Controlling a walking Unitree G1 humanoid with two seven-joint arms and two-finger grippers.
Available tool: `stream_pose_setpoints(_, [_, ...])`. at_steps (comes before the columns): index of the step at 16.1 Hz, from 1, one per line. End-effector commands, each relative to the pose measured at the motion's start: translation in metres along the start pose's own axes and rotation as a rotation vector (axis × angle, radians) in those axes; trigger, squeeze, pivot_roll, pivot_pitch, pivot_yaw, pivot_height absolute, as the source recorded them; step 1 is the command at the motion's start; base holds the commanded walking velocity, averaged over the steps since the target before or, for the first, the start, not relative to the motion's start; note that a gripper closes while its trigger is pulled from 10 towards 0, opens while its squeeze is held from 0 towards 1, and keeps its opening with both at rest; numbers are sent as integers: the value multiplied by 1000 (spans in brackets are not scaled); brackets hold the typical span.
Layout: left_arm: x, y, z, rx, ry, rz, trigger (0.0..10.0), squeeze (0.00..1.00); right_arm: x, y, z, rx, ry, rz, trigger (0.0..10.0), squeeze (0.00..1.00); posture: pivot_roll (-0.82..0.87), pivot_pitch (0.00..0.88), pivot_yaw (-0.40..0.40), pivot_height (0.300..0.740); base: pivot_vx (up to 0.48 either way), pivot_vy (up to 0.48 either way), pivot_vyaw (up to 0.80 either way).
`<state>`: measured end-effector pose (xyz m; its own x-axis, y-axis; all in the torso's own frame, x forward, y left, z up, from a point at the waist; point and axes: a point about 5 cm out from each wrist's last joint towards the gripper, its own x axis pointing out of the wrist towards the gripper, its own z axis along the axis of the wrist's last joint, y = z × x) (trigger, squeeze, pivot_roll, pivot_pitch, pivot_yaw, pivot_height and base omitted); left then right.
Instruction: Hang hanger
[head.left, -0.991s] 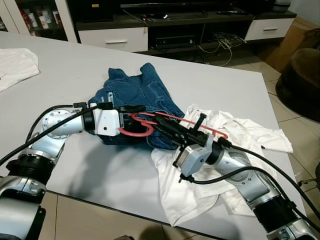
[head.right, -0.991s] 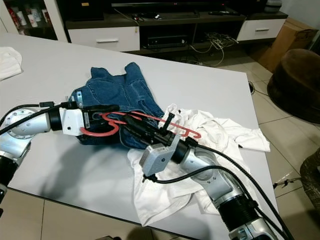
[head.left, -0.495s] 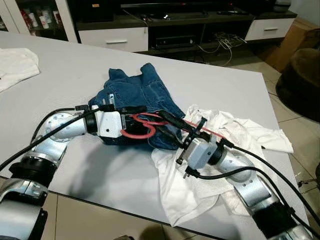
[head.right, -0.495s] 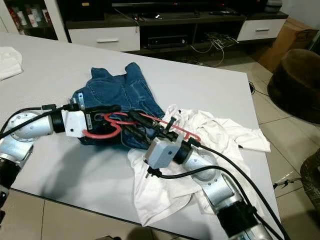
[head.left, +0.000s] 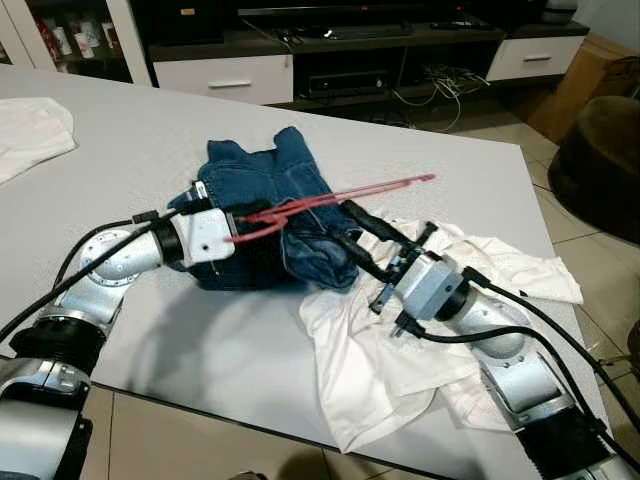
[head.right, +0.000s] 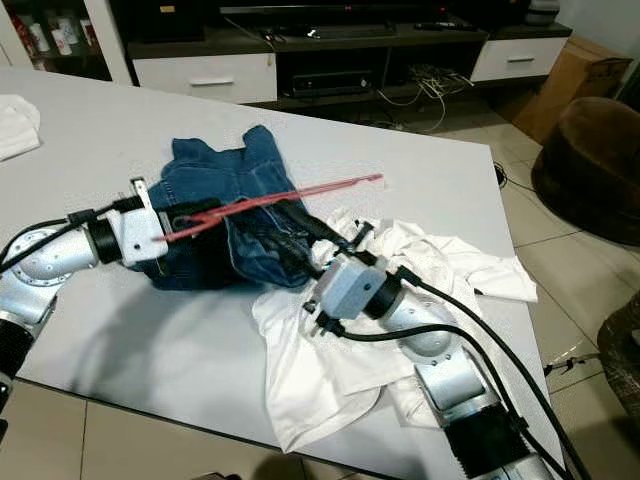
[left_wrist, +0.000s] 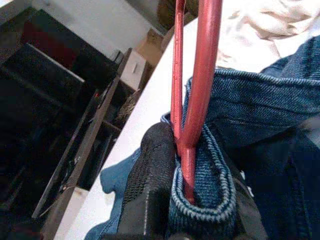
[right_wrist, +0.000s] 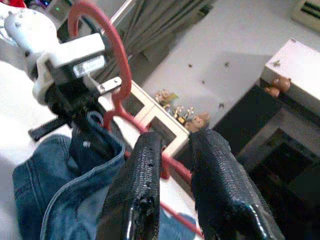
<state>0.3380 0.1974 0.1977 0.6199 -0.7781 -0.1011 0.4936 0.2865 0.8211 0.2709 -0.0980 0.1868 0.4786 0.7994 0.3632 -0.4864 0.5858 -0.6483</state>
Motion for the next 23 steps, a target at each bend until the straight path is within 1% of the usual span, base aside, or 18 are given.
stream_pose_setpoints(1, [-4, 11, -2, -16, 17, 61, 0, 0, -4, -7, 0, 18, 13, -34, 10000, 0, 44, 66, -4, 740, 0, 0, 0])
stream_pose_setpoints(2, [-7, 15, -6, -29, 43, 97, 0, 0, -9, -14, -3, 53, 42, -86, 10000, 0, 44, 65, -3, 740, 0, 0, 0])
stream_pose_setpoints(3, [-9, 18, -7, -33, 50, 114, 0, 0, -11, -16, -8, 86, 74, -98, 10000, 0, 44, 65, -3, 740, 0, 0, 0])
stream_pose_setpoints(4, [-10, 21, -7, -51, 49, 148, 0, 0, -15, -14, -12, 120, 105, -79, 10000, 0, 42, 64, -2, 740, 0, 0, 0])
stream_pose_setpoints(5, [-10, 23, -7, -63, 47, 165, 0, 0, -16, -12, -14, 143, 121, -62, 10000, 0, 42, 64, -1, 740, 0, 0, 0])
stream_pose_setpoints(7, [-11, 27, -8, -84, 43, 207, 0, 0, -20, 8, -16, 279, 146, 57, 10000, 0, 41, 64, -1, 740, 0, 0, 0])
stream_pose_setpoints(8, [-9, 27, -7, -87, 38, 210, 0, 0, -19, 21, -19, 316, 175, 116, 10000, 1000, 38, 63, -1, 740, 0, 0, 0])
stream_pose_setpoints(10, [-5, 27, -5, -92, 23, 214, 0, 0, -13, 31, -30, 311, 238, 129, 10000, 988, 41, 64, -4, 740, 0, 0, 0])
stream_pose_setpoints(11, [-4, 26, -2, -95, 9, 212, 0, 0, -7, 33, -31, 307, 238, 123, 10000, 718, 42, 65, -3, 740, 0, 0, 0])
stream_pose_setpoints(12, [-2, 24, 1, -105, -17, 210, 0, 0, 0, 30, -31, 273, 245, 93, 10000, 0, 48, 68, -6, 740, 0, 0, 0])
stream_pose_setpoints(15, [0, 19, 5, -117, -42, 213, 0, 0, 7, 27, -36, 223, 280, 40, 10000, 0, 49, 67, -8, 740, 0, 0, 0])
stream_pose_setpoints(17, [1, 16, 6, -125, -49, 213, 0, 0, 14, 31, -37, 221, 283, 44, 10000, 0, 48, 68, -12, 740, 0, 0, 0])
stream_pose_setpoints(20, [1, 15, 8, -128, -54, 213, 0, 0, 19, 34, -37, 234, 285, 47, 10000, 0, 48, 69, -14, 740, 0, 0, 0])
stream_pose_setpoints(21, [2, 16, 8, -128, -57, 215, 0, 0, 22, 34, -37, 244, 282, 39, 10000, 1000, 48, 69, -16, 740, 0, 0, 0])
stream_pose_setpoints(23, [2, 15, 9, -129, -58, 214, 0, 0, 23, 32, -35, 246, 279, 32, 10000, 1000, 49, 72, -18, 740, 0, 0, 0])
